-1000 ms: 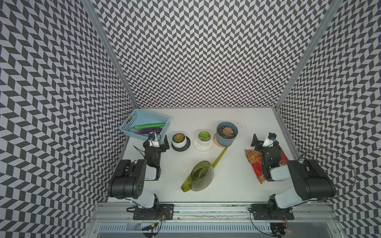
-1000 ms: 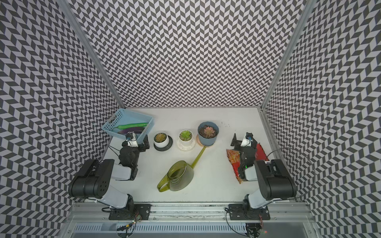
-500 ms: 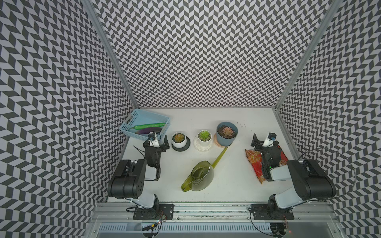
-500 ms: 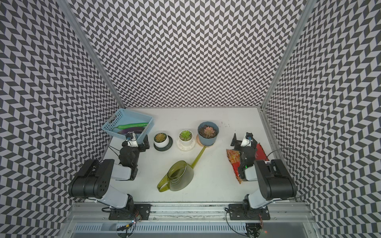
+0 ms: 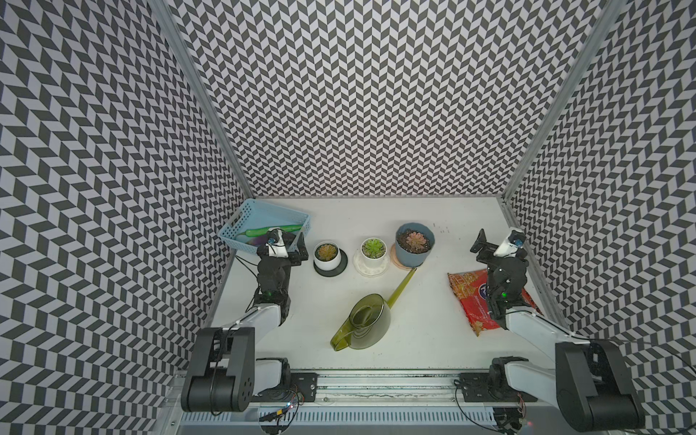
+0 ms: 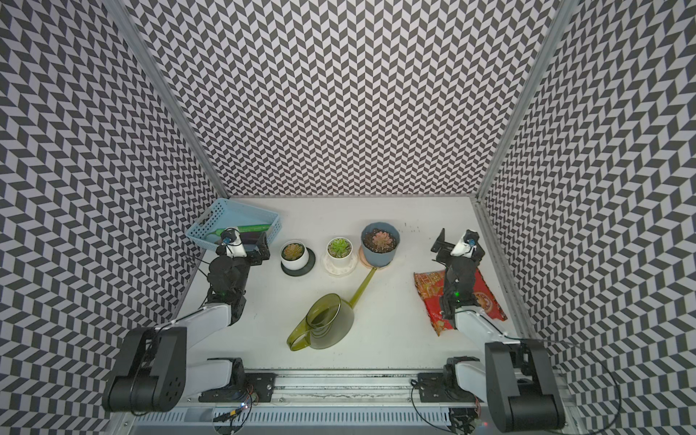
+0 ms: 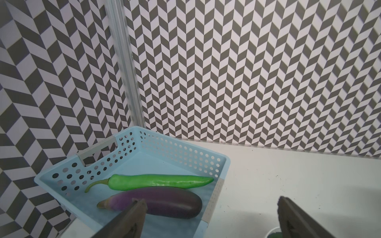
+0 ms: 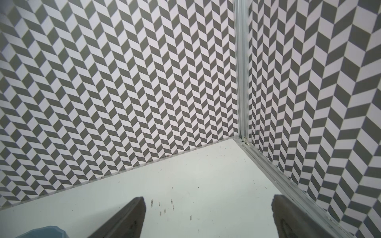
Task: Water the succulent around the soil edge
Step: Pick up the watering can from the center of the board.
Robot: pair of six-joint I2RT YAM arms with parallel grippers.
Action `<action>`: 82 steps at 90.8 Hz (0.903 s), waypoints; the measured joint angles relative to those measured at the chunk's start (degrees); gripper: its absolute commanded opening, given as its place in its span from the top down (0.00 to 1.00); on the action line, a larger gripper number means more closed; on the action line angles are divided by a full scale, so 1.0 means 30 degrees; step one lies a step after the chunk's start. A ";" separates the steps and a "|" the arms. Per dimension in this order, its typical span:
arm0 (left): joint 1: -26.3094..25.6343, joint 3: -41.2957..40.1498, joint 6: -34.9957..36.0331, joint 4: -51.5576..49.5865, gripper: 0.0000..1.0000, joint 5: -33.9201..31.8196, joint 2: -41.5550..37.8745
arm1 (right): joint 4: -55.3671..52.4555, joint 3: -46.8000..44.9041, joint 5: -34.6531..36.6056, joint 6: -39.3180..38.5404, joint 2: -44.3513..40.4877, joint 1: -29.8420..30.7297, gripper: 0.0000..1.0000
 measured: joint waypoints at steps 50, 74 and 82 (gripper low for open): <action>-0.8706 0.7089 -0.5595 -2.0567 0.00 -0.0554 -0.9959 | -1.1453 0.3228 0.0612 0.4269 -0.1632 0.0255 0.00; -1.0754 0.7847 -0.8364 -2.7139 0.02 0.2463 -1.1387 | -1.2036 0.3351 0.0743 0.4532 -0.1049 0.0255 0.01; -1.1271 0.8757 -0.8626 -2.8742 0.02 0.3111 -1.1038 | -1.2203 0.3381 0.0525 0.4568 -0.0794 0.0262 0.01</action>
